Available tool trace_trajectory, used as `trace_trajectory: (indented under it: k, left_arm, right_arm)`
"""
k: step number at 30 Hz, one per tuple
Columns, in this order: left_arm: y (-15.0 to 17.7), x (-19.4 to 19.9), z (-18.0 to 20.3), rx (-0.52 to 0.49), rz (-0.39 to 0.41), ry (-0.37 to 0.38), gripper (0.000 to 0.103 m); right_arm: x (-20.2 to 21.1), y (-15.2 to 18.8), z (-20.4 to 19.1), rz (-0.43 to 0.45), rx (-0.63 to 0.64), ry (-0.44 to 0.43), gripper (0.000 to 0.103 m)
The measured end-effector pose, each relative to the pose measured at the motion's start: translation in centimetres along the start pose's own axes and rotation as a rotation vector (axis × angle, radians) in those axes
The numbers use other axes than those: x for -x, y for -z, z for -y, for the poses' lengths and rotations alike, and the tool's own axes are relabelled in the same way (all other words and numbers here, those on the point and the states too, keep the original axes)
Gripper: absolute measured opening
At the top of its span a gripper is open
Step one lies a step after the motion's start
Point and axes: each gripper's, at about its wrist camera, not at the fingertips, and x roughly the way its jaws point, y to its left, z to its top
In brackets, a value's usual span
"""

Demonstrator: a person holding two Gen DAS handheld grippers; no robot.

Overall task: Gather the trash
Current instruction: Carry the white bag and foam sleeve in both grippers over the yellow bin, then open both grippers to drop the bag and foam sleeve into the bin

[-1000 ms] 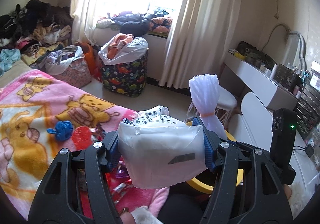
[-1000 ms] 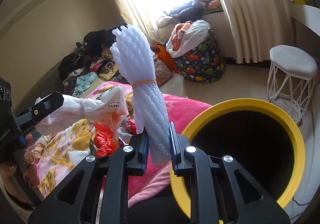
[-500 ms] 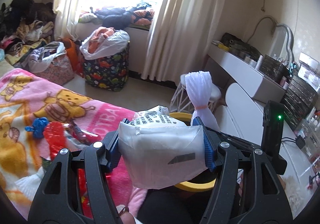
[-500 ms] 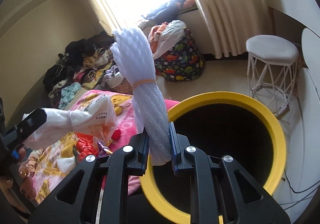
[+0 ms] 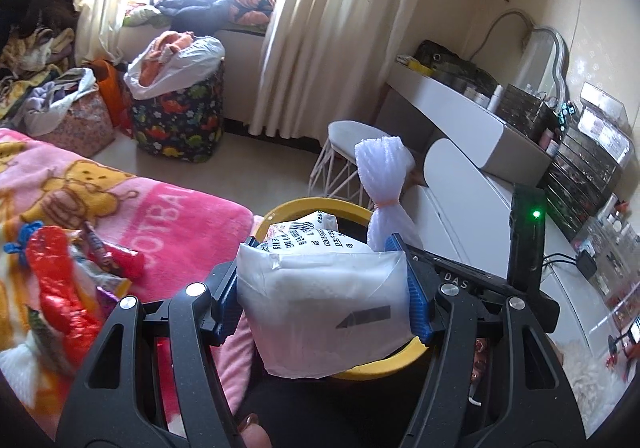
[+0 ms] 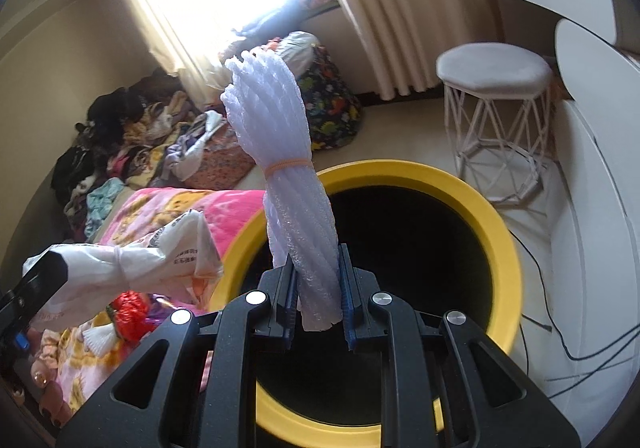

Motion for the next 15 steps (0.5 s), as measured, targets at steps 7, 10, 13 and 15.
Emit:
trace_trajectory:
  k: [7,10,13,15]
  left_arm:
    - [0.3,-2.2,1.0,-0.019,-0.029,0.020,0.056]
    - [0.5,-3.3,1.3,-0.028,-0.048,0.025,0.056]
    - [0.8,-4.0,1.3,-0.030,-0.063,0.026,0.056]
    - [0.9,-4.4,1.2,-0.024,-0.072,0.030,0.057]
  right_arm:
    - [-0.7,0.5,1.8,-0.029,-0.044,0.040,0.018]
    - [-1.0,0.7,2.2,-0.041,-0.056,0.050,0.018]
    - [-1.2,0.8,2.6,-0.051,-0.066,0.056,0.018]
    - [-1.3,0.8,2.8,-0.055,-0.071,0.058,0.018]
